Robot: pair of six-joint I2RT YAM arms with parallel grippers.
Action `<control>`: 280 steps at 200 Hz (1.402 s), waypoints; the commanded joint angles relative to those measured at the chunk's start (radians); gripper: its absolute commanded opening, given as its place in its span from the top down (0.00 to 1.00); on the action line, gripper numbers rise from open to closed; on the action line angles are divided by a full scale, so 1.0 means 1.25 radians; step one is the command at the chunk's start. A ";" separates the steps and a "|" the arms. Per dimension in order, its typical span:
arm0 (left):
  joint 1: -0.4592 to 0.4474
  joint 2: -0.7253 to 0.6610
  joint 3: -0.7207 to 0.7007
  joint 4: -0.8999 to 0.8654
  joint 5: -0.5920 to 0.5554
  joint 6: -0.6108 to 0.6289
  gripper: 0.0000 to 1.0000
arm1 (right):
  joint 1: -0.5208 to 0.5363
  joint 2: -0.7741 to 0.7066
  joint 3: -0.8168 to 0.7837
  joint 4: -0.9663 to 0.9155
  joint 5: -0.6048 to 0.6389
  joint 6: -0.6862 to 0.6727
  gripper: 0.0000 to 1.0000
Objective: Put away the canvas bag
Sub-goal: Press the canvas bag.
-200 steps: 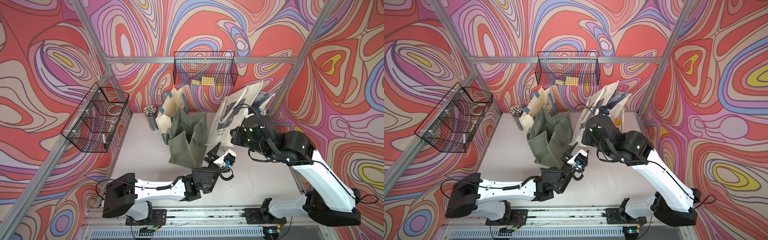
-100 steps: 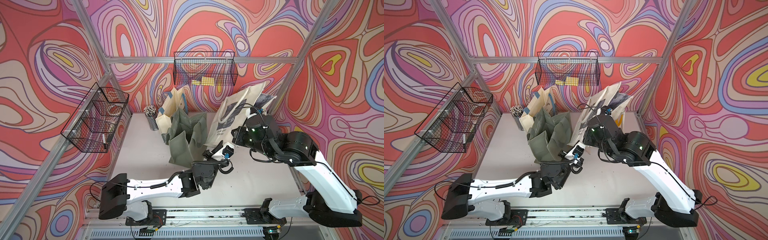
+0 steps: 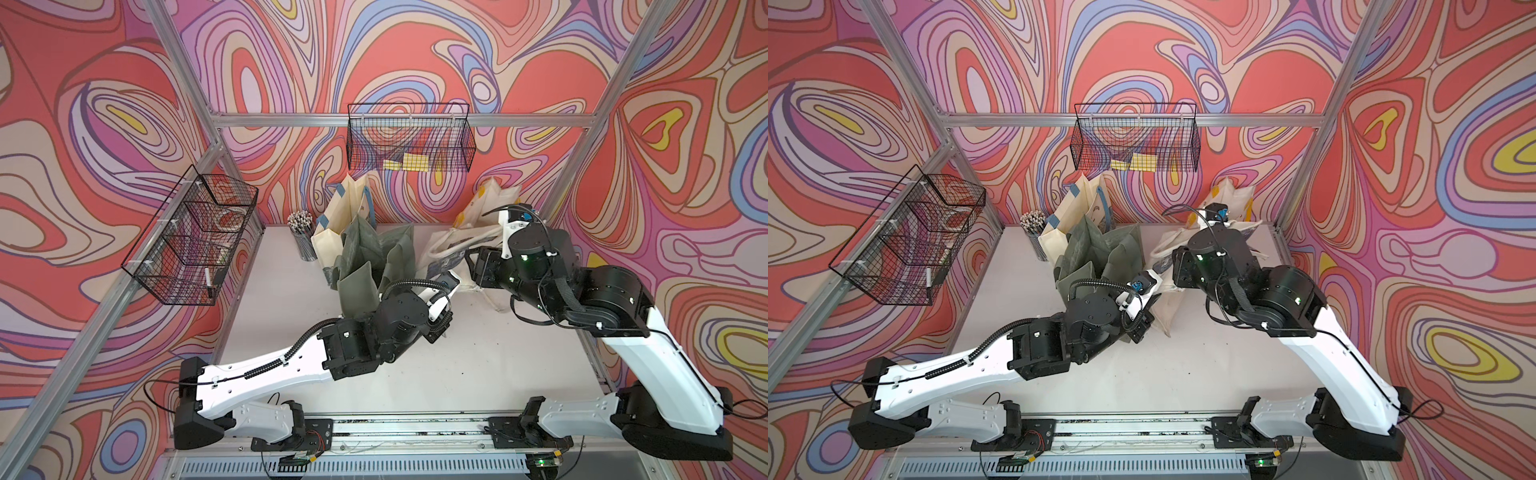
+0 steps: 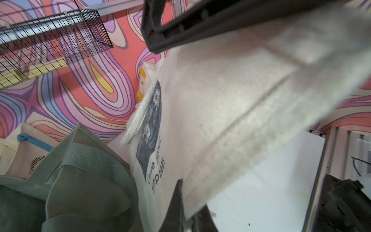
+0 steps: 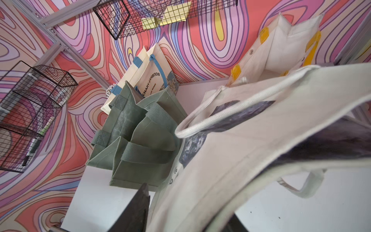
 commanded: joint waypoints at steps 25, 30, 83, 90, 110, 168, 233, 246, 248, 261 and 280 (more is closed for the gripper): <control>0.014 -0.025 0.102 -0.222 0.138 -0.161 1.00 | -0.040 0.041 0.012 0.088 0.051 -0.176 0.48; 0.017 -0.022 0.117 -0.239 0.146 -0.170 1.00 | -0.048 0.051 0.017 0.090 0.045 -0.182 0.47; 0.063 -0.003 0.242 -0.385 0.208 -0.271 1.00 | -0.156 0.103 -0.044 0.196 -0.132 -0.191 0.46; 0.073 -0.005 0.251 -0.398 0.211 -0.288 1.00 | -0.165 0.112 -0.054 0.208 -0.152 -0.188 0.46; 0.108 -0.011 0.271 -0.431 0.237 -0.348 1.00 | -0.188 0.135 -0.067 0.222 -0.187 -0.182 0.45; 0.201 0.011 0.294 -0.507 0.276 -0.498 1.00 | -0.296 0.112 -0.102 0.234 -0.239 -0.196 0.44; 0.236 0.054 0.328 -0.529 0.270 -0.625 1.00 | -0.399 0.052 -0.101 0.165 -0.233 -0.252 0.42; 0.238 0.062 0.332 -0.523 0.268 -0.644 1.00 | -0.418 0.034 -0.106 0.154 -0.247 -0.263 0.42; 0.239 0.063 0.333 -0.521 0.267 -0.647 1.00 | -0.419 0.031 -0.108 0.153 -0.248 -0.263 0.42; 0.241 0.074 0.339 -0.514 0.254 -0.667 1.00 | -0.421 0.012 -0.130 0.148 -0.270 -0.273 0.42; 0.246 0.091 0.348 -0.484 0.238 -0.703 1.00 | -0.420 -0.026 -0.192 0.157 -0.378 -0.292 0.37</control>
